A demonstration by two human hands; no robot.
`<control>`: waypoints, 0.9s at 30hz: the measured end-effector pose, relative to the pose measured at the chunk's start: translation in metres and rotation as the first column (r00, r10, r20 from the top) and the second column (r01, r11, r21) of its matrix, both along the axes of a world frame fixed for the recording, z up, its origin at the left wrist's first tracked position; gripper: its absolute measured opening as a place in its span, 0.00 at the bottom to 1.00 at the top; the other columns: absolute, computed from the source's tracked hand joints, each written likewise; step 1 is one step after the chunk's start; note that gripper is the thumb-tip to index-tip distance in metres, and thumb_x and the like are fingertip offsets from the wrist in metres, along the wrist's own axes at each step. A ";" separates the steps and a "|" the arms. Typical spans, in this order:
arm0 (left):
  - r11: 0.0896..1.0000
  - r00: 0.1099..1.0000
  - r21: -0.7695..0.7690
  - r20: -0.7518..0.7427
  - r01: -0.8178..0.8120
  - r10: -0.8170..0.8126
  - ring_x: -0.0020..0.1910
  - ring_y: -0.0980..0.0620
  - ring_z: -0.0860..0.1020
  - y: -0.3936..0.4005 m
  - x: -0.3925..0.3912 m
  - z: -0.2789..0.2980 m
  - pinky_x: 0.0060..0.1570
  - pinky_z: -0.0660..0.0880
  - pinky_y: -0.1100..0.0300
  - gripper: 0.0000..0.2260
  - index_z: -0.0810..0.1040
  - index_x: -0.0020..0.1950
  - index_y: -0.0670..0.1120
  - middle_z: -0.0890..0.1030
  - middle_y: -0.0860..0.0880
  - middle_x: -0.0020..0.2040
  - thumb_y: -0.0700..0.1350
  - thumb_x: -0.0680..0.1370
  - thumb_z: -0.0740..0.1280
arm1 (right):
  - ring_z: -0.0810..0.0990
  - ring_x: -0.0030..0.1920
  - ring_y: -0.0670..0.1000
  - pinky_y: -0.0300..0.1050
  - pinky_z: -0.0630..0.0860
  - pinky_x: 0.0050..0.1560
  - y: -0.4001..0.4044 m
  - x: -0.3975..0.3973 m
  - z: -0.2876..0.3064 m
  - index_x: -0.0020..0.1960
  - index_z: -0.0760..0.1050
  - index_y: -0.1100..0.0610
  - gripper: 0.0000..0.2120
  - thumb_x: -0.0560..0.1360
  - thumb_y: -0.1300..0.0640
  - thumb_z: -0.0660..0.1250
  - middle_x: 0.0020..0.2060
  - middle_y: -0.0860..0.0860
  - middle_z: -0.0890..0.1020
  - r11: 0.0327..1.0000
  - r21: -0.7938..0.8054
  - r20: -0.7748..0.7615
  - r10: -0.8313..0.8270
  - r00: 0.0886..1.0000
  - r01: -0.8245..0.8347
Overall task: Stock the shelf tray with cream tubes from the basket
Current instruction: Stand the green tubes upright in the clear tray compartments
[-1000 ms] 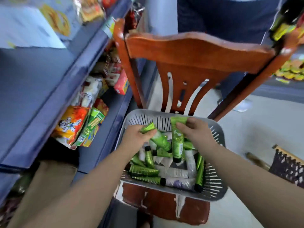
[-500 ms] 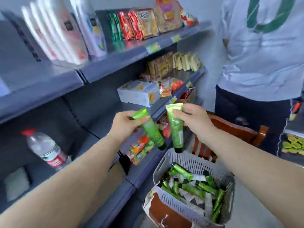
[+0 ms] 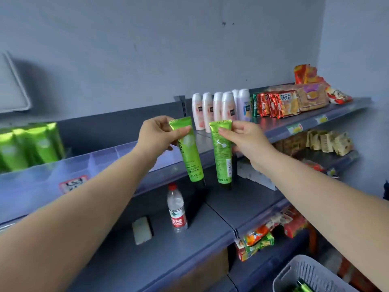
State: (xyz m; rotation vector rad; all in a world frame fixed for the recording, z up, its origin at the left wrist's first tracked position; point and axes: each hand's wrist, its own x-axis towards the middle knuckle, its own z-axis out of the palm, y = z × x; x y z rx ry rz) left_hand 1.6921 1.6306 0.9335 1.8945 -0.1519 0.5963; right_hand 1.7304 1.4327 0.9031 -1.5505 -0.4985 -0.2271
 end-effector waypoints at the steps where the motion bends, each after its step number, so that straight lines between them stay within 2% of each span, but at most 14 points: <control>1: 1.000 1.000 0.002 0.015 -0.016 0.016 0.24 0.59 0.76 0.016 -0.008 0.010 0.27 0.73 0.65 0.08 0.76 0.38 0.46 0.77 0.54 0.26 0.43 0.69 0.75 | 0.80 0.39 0.45 0.41 0.78 0.46 0.017 -0.002 0.008 0.47 0.79 0.57 0.02 0.74 0.61 0.68 0.40 0.49 0.83 1.000 0.008 0.021 0.015 1.000 -0.015; 4: 0.998 0.997 0.001 0.054 -0.064 0.064 0.24 0.60 0.75 0.065 -0.030 0.036 0.26 0.72 0.66 0.08 0.76 0.38 0.46 0.78 0.53 0.28 0.43 0.70 0.75 | 0.81 0.35 0.42 0.38 0.79 0.41 0.069 -0.010 0.032 0.43 0.79 0.55 0.02 0.74 0.61 0.69 0.36 0.47 0.84 0.996 0.032 0.064 0.084 0.994 -0.087; 7: 0.993 0.988 0.010 0.100 -0.119 0.118 0.22 0.62 0.74 0.114 -0.054 0.058 0.24 0.70 0.68 0.08 0.75 0.38 0.47 0.78 0.56 0.24 0.42 0.70 0.74 | 0.80 0.29 0.40 0.34 0.78 0.32 0.123 -0.021 0.054 0.42 0.78 0.55 0.03 0.74 0.61 0.68 0.29 0.44 0.83 0.982 0.053 0.079 0.179 0.981 -0.184; 10: 0.984 0.975 0.013 0.137 -0.178 0.175 0.22 0.61 0.73 0.161 -0.079 0.075 0.26 0.70 0.67 0.09 0.75 0.36 0.48 0.77 0.57 0.23 0.42 0.70 0.74 | 0.80 0.28 0.39 0.33 0.76 0.28 0.179 -0.034 0.072 0.42 0.78 0.55 0.04 0.75 0.61 0.68 0.27 0.43 0.83 0.962 0.067 0.104 0.255 0.961 -0.263; 13: 0.969 0.954 0.004 0.176 -0.246 0.241 0.22 0.60 0.74 0.210 -0.104 0.087 0.25 0.71 0.65 0.14 0.71 0.32 0.49 0.72 0.54 0.23 0.42 0.70 0.74 | 0.80 0.28 0.40 0.34 0.76 0.29 0.236 -0.050 0.082 0.42 0.78 0.56 0.03 0.74 0.61 0.69 0.29 0.45 0.83 0.941 0.064 0.130 0.322 0.938 -0.332; 15: 0.957 0.940 0.002 0.188 -0.291 0.285 0.21 0.60 0.73 0.241 -0.121 0.092 0.24 0.71 0.65 0.13 0.70 0.33 0.47 0.70 0.51 0.26 0.42 0.70 0.75 | 0.80 0.29 0.41 0.35 0.78 0.31 0.273 -0.061 0.087 0.42 0.78 0.56 0.02 0.74 0.61 0.69 0.32 0.46 0.83 0.925 0.058 0.137 0.364 0.921 -0.375; 19: 0.933 0.915 0.019 0.201 -0.359 0.349 0.23 0.59 0.74 0.299 -0.154 0.097 0.26 0.71 0.63 0.09 0.76 0.38 0.47 0.76 0.55 0.24 0.43 0.69 0.75 | 0.79 0.30 0.43 0.36 0.77 0.31 0.337 -0.084 0.093 0.41 0.78 0.56 0.03 0.74 0.61 0.69 0.34 0.48 0.83 0.894 0.050 0.164 0.433 0.886 -0.446; 24: 0.906 0.889 0.024 0.208 -0.423 0.409 0.24 0.59 0.76 0.360 -0.190 0.099 0.27 0.72 0.64 0.08 0.76 0.37 0.48 0.78 0.56 0.24 0.43 0.70 0.75 | 0.78 0.31 0.42 0.33 0.74 0.29 0.403 -0.111 0.096 0.41 0.78 0.55 0.03 0.74 0.58 0.69 0.37 0.50 0.82 0.888 0.011 0.206 0.448 0.870 -0.460; 27: 0.893 0.878 0.025 0.201 -0.449 0.435 0.24 0.59 0.76 0.394 -0.208 0.096 0.27 0.72 0.64 0.08 0.76 0.38 0.48 0.79 0.56 0.25 0.43 0.70 0.74 | 0.78 0.35 0.46 0.34 0.75 0.30 0.439 -0.124 0.097 0.43 0.78 0.56 0.03 0.73 0.56 0.70 0.41 0.53 0.81 0.885 -0.007 0.198 0.457 0.867 -0.465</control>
